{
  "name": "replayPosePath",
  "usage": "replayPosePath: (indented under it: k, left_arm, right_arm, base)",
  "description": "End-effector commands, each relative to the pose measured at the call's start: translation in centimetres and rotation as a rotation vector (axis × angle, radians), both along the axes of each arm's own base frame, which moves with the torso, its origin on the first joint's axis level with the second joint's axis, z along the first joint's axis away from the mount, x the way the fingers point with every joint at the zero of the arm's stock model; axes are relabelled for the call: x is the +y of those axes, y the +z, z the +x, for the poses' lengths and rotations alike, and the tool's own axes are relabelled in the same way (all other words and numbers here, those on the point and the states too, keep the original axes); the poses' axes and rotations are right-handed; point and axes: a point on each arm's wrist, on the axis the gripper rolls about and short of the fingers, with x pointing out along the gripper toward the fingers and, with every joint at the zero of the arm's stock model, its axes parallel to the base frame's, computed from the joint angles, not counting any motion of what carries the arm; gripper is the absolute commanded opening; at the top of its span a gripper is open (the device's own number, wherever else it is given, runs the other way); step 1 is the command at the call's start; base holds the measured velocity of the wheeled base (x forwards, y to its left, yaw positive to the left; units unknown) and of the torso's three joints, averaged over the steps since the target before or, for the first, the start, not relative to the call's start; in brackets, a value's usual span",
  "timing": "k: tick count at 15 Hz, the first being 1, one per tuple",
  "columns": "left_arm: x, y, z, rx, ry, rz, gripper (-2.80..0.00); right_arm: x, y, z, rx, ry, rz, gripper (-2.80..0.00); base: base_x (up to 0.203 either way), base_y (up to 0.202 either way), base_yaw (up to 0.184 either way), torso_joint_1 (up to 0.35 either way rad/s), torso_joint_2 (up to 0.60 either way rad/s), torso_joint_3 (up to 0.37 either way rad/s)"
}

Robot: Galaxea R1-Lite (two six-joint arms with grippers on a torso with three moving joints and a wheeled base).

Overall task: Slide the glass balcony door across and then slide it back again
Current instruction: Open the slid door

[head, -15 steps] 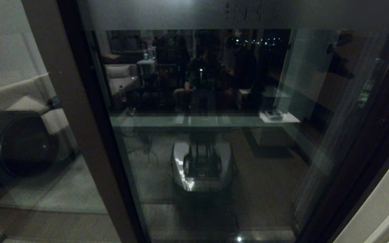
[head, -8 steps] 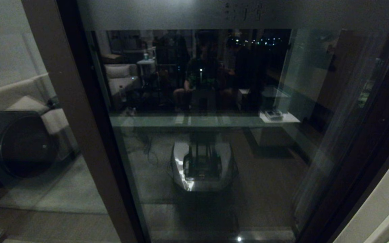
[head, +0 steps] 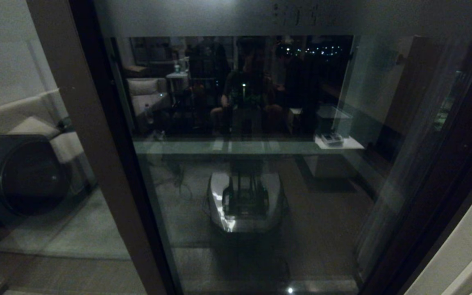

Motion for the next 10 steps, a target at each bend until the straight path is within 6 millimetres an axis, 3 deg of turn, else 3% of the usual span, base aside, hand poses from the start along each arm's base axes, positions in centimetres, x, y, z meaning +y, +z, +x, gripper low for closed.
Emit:
replayPosePath:
  k: [1, 4, 7, 10]
  left_arm:
    - [0.0, 0.0, 0.0, 0.000, 0.001, 0.001, -2.80]
    - [0.0, 0.0, 0.0, 0.000, 0.000, 0.002, -2.80]
    - [0.0, 0.0, 0.0, 0.000, 0.000, 0.000, -2.80]
    - [0.0, 0.0, 0.0, 0.000, 0.000, 0.000, -2.80]
  right_arm:
    - [0.3, 2.5, -0.4, -0.083, 0.055, -0.027, -2.80]
    - [0.8, 5.3, -0.8, -0.147, 0.145, -0.047, -2.80]
    - [0.9, 4.2, 0.7, -0.079, 0.175, -0.010, -2.80]
    - [0.3, 4.1, 2.3, -0.068, 0.089, -0.013, -2.80]
  base:
    - [0.000, 0.000, 0.000, 0.000, 0.00, 0.000]
    - [0.000, 0.000, 0.000, 0.000, 0.00, 0.000]
    - [0.000, 0.000, 0.000, 0.000, 0.00, 0.000]
    - [0.000, 0.000, 0.000, 0.000, 0.00, 0.000]
